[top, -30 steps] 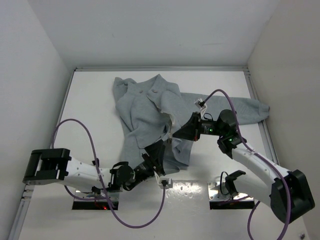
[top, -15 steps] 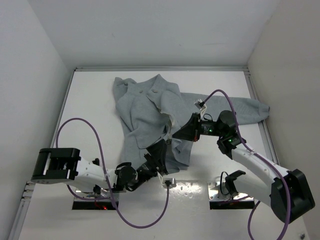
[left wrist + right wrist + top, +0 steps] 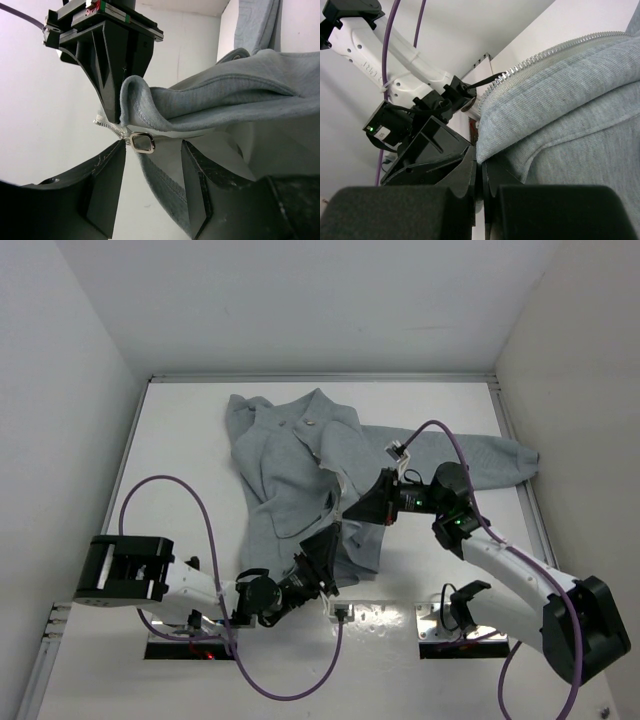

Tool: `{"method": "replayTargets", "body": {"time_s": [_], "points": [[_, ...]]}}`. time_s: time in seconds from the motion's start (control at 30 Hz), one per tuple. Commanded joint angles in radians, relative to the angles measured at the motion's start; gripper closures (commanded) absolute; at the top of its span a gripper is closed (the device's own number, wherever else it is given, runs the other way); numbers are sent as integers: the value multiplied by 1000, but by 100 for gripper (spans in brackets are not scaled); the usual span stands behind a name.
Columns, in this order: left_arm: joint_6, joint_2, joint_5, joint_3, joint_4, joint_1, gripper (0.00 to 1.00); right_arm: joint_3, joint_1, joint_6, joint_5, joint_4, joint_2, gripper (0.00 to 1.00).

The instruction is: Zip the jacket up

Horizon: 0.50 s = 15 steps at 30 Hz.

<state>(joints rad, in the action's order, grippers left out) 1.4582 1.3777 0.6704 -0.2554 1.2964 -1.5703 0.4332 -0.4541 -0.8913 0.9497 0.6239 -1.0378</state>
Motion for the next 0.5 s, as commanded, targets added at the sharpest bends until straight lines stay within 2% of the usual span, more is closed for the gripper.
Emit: {"method": "replayTargets", "body": {"time_s": [0.0,0.27,0.47], "points": [[11,4,8,-25,236,-14,46,1,-12,-17,9,88,9,100],[21,4,8,-25,245,-14,52,-8,-14,-18,12,85,12,100],[30,14,-2,-35,245,-5,53,-16,-15,-14,15,82,16,100]]}}
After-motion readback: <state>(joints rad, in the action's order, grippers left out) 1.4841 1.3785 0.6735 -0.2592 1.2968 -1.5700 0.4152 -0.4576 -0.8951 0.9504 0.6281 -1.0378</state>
